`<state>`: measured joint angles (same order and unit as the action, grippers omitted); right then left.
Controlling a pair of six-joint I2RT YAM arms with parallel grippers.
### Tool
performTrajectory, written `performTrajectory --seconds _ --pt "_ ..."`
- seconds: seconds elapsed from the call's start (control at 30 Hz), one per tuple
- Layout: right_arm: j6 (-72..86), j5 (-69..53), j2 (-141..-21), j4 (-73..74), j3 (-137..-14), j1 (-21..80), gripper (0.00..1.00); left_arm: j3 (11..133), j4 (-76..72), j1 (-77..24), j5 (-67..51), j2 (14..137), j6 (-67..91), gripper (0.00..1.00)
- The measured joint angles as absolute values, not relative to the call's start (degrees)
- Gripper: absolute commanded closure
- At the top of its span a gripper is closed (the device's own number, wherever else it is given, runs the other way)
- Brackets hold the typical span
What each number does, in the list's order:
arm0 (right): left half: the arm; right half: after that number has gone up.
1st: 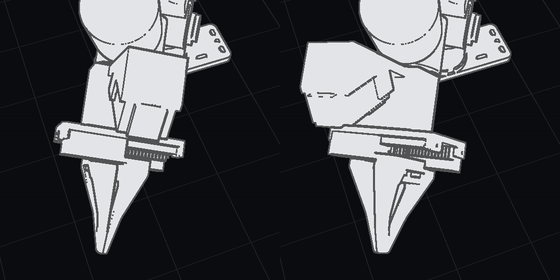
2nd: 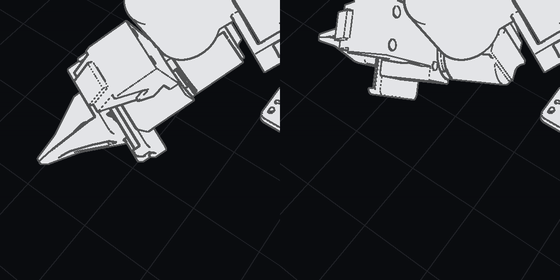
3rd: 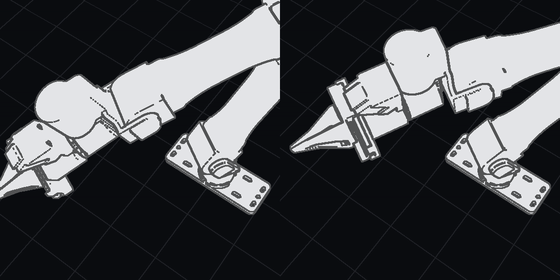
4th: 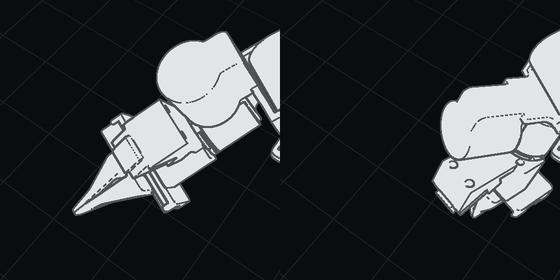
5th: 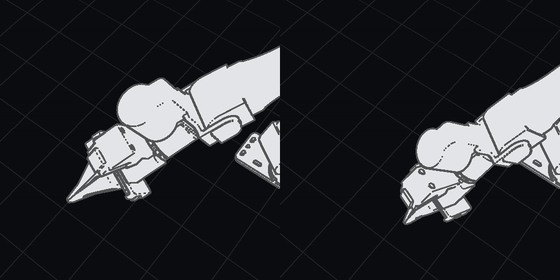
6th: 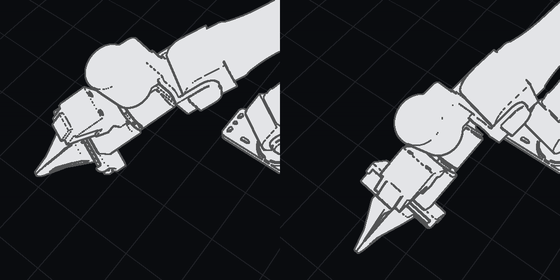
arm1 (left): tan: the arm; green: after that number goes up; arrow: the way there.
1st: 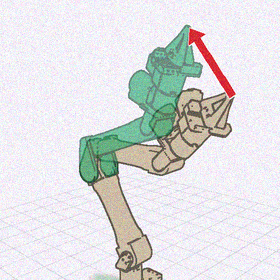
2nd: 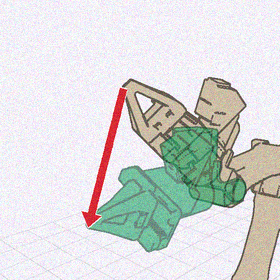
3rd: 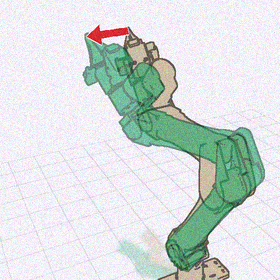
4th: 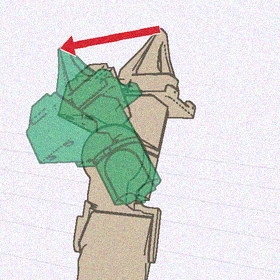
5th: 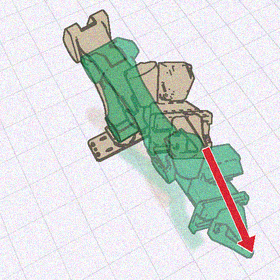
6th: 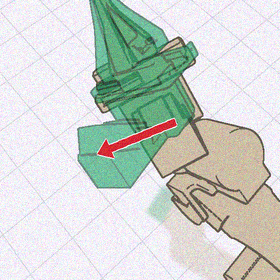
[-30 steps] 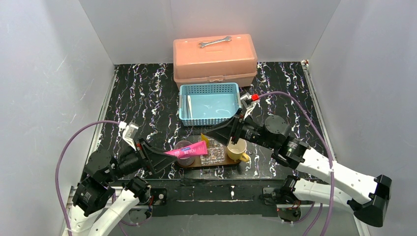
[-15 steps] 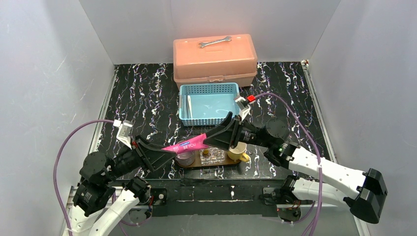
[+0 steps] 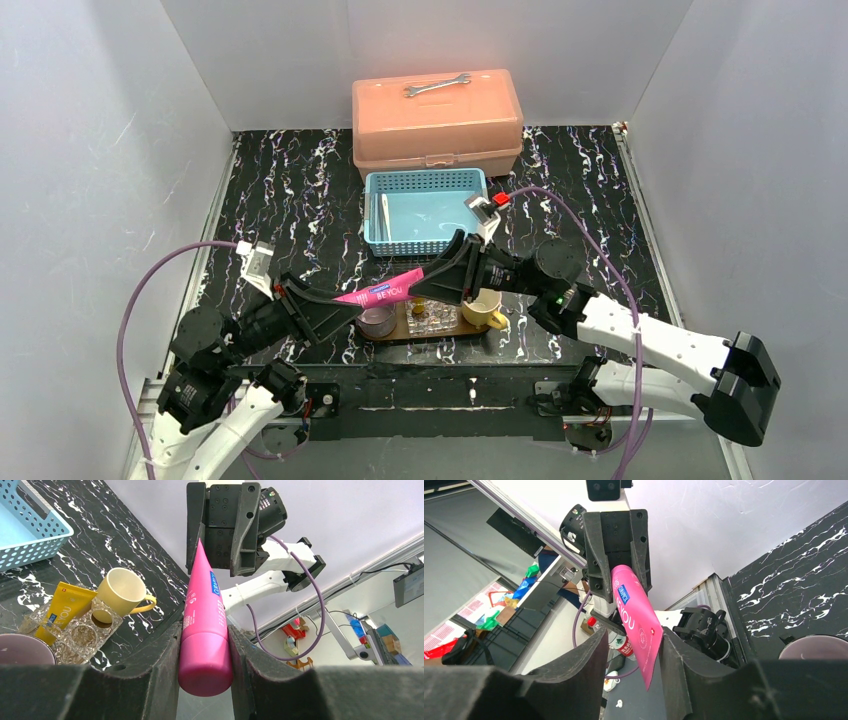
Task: Prepare toiletry sets of a toothbrush and toothpaste on the tray
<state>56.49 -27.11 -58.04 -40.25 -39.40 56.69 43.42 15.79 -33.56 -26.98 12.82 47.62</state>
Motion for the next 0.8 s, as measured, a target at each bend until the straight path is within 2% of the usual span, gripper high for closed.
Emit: performTrajectory --seconds 0.33,0.37,0.47,0.57,0.6,0.7,0.8 --pt "57.39 -27.42 -59.35 -42.02 -39.40 56.64 0.72 42.06 13.41 -33.56 -27.49 12.93 47.64 1.00" --pt "57.43 -27.42 -59.40 -42.06 -39.40 56.64 0.76 41.93 13.21 -33.56 -27.59 12.93 47.64 1.00" --pt "57.71 -27.44 -59.75 -42.22 -39.40 56.64 0.96 41.58 12.69 -33.56 -28.01 12.93 47.59 1.00" --pt "58.59 -27.57 -60.01 -42.65 -39.40 56.62 0.99 41.54 12.40 -33.56 -28.12 12.93 47.44 1.00" --pt "58.59 -27.62 -60.01 -42.68 -39.40 56.62 0.99 41.56 12.36 -33.56 -28.16 12.93 47.35 0.97" --pt "58.52 -27.68 -60.01 -42.70 -39.40 56.62 0.99 41.56 12.47 -33.56 -28.21 12.93 47.03 0.65" --pt "57.89 -27.77 -59.96 -42.35 -39.40 56.66 0.99 41.56 12.95 -33.56 -28.08 12.97 46.61 0.39"
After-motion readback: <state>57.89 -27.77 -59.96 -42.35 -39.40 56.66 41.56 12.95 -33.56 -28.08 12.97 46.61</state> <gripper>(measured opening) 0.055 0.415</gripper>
